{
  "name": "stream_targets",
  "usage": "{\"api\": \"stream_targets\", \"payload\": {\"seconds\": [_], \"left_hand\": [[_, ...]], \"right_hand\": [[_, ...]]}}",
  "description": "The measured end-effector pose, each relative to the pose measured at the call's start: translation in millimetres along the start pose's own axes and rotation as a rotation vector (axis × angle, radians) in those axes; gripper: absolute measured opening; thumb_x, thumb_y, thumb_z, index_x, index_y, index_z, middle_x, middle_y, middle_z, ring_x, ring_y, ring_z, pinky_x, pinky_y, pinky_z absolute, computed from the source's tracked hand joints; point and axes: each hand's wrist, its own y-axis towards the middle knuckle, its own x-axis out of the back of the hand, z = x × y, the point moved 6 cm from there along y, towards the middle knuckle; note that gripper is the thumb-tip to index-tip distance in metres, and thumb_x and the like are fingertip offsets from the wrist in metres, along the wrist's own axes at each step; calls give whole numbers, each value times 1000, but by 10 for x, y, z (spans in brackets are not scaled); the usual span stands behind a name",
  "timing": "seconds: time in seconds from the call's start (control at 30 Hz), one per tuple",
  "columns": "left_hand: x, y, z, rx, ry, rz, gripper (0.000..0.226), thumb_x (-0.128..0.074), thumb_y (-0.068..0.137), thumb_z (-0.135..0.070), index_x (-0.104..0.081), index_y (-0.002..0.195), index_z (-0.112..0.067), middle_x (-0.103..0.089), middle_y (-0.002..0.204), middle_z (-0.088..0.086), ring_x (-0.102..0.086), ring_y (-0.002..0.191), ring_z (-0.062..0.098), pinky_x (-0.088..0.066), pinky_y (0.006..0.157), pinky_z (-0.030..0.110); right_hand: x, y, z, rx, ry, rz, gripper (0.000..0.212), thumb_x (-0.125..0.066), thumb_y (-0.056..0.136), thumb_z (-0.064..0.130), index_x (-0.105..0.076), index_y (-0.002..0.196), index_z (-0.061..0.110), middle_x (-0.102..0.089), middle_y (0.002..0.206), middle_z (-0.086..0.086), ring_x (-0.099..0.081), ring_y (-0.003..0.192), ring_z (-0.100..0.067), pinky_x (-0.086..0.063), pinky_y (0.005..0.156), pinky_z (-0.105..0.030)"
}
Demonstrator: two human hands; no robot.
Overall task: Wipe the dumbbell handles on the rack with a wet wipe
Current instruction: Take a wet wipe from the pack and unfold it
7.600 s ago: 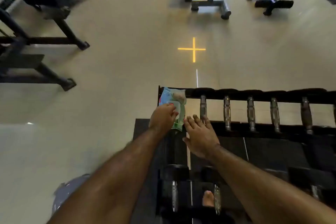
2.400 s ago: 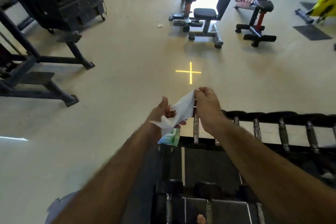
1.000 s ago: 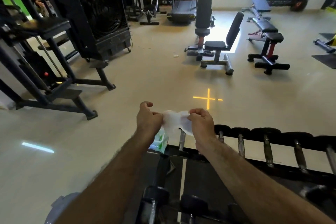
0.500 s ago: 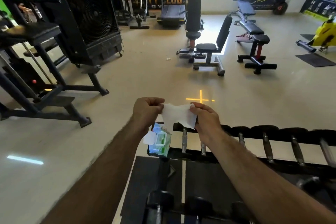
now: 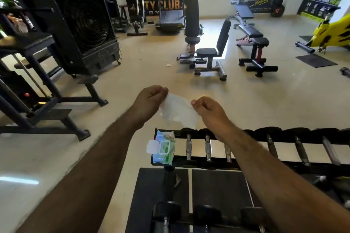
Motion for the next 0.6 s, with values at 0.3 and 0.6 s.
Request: {"api": "stream_targets", "payload": {"seconds": [0.3,0.6], "left_hand": [[-272,-154,201,369,-534,7,38,-45,113,-35,-61,123,-3,-74,105,15,-73,78,21,-61,61,34],[-237,-243,120,328,-522,215,46,-70,86,15,-63,130,7,-72,122,26,-73,103,33,-65,87,43]], "right_hand": [[-73,-129,75,-368,769,156,39,-82,87,18,-59,117,12,-76,120,-16,-77,100,-30,-68,70,-47],[105,-96,0,-344,600,72,67,-79,79,-20,-58,139,2,-75,115,-18,-78,93,-27,-67,75,-37]]}}
